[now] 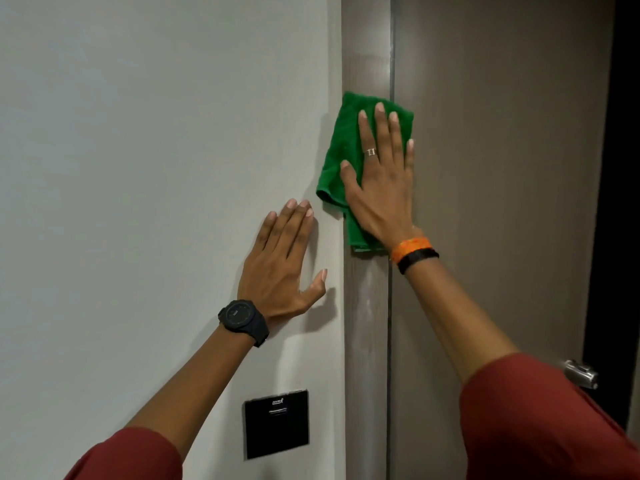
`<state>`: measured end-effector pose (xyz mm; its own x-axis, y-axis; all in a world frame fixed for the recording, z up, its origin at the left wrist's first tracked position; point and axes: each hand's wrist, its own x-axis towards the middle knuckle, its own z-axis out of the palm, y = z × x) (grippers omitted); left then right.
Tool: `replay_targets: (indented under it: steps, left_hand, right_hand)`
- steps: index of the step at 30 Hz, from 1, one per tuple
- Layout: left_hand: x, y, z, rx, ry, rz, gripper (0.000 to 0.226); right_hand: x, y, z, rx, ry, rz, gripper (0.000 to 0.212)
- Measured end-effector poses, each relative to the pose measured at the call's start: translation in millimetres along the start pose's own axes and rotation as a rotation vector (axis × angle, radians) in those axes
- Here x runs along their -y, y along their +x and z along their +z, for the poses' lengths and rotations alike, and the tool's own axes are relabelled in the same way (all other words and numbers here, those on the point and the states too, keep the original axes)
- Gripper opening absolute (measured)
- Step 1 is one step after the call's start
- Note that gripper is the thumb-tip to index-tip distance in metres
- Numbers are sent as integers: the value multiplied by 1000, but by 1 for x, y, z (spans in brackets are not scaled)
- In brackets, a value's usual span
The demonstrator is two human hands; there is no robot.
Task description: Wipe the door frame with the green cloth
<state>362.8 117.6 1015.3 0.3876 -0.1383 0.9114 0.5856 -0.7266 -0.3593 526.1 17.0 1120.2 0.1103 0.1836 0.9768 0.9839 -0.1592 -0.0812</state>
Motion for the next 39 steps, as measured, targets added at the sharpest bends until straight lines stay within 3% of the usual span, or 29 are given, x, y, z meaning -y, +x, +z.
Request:
replay_targets:
  steps: [5, 9, 17, 24, 32, 39]
  left_hand:
    - [-1, -9, -1, 24, 54, -51, 75]
    - [-4, -24, 1, 69, 163, -45, 74]
    - [-5, -32, 7, 65, 152, -35, 73]
    - [-23, -76, 11, 127, 144, -33, 73]
    - [-33, -76, 17, 125, 151, -26, 73]
    - [-45, -121, 18, 138, 169, -47, 68]
  right_hand:
    - [-4, -77, 14, 6, 17, -19, 72]
    - [-10, -162, 24, 107, -9, -7, 72]
    - [-9, -73, 20, 22, -27, -17, 70]
    - [-12, -249, 44, 155, -33, 1, 71]
    - [-10, -151, 38, 67, -21, 4, 69]
    - [-11, -314, 50, 221, 16, 33, 75]
